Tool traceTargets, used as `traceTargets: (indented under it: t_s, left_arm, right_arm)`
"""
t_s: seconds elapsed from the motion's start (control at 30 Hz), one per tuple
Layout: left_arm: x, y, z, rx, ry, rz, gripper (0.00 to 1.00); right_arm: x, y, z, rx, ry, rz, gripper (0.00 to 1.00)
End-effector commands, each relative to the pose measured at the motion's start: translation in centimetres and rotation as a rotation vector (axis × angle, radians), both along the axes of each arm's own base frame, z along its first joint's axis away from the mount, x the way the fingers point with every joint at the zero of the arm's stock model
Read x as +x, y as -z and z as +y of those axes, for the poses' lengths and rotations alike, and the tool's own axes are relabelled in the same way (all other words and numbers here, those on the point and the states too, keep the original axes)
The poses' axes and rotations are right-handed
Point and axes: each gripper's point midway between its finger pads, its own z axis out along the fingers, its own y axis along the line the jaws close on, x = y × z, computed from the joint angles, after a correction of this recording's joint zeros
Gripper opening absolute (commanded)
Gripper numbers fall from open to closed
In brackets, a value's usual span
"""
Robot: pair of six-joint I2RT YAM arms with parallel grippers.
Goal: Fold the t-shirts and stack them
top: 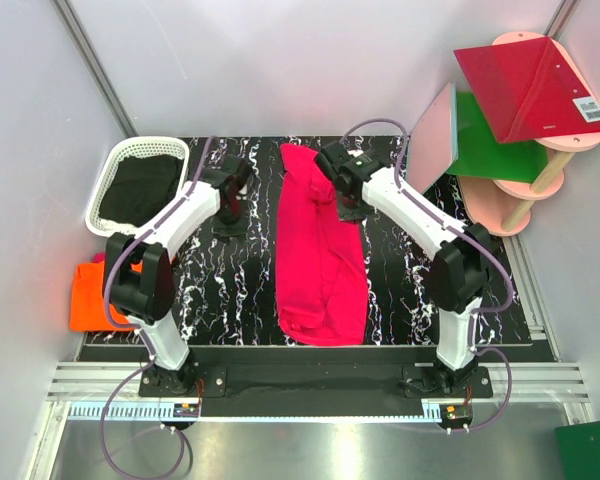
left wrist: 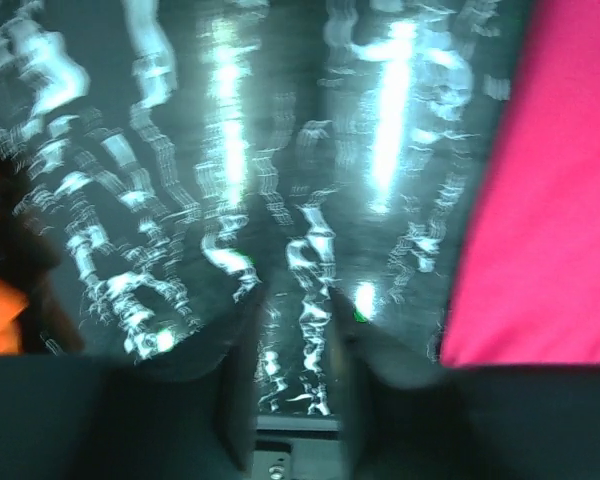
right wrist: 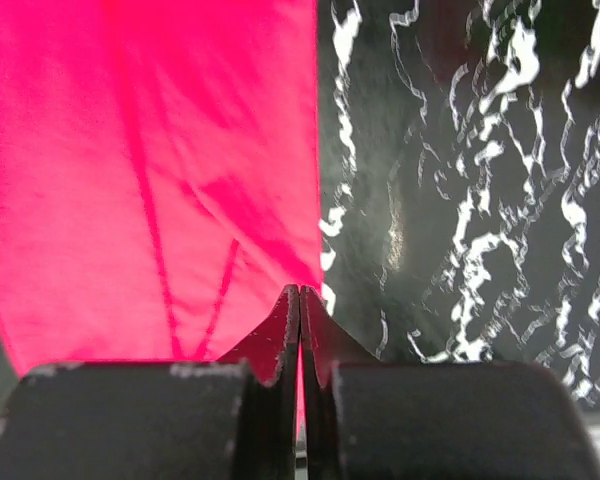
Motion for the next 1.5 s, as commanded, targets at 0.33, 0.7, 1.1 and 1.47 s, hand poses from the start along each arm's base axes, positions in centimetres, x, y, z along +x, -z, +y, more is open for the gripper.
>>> traceTargets:
  t_s: [0.33, 0.7, 1.1, 1.47]
  left_arm:
    - [-10.8, -0.1, -12.8, -0.204, 0.463, -0.006, 0.91]
    - [-15.2, 4.1, -12.5, -0.178, 0.493, 0.038, 0.84]
    - [-15.9, 7.4, -15.4, -0.193, 0.529, 0.130, 0.51]
    - [-19.8, 8.5, -13.0, -0.160, 0.457, 0.292, 0.36]
  right_arm:
    - [-7.3, 1.0, 2.4, 0.308, -0.071, 0.185, 0.77]
    - [-14.4, 3.3, 1.8, 0.443, -0.007, 0.376, 0.74]
    - [-15.1, 4.6, 1.7, 0.441, -0.007, 0.408, 0.74]
    - [-15.5, 4.6, 2.1, 0.461, -0.027, 0.440, 0.74]
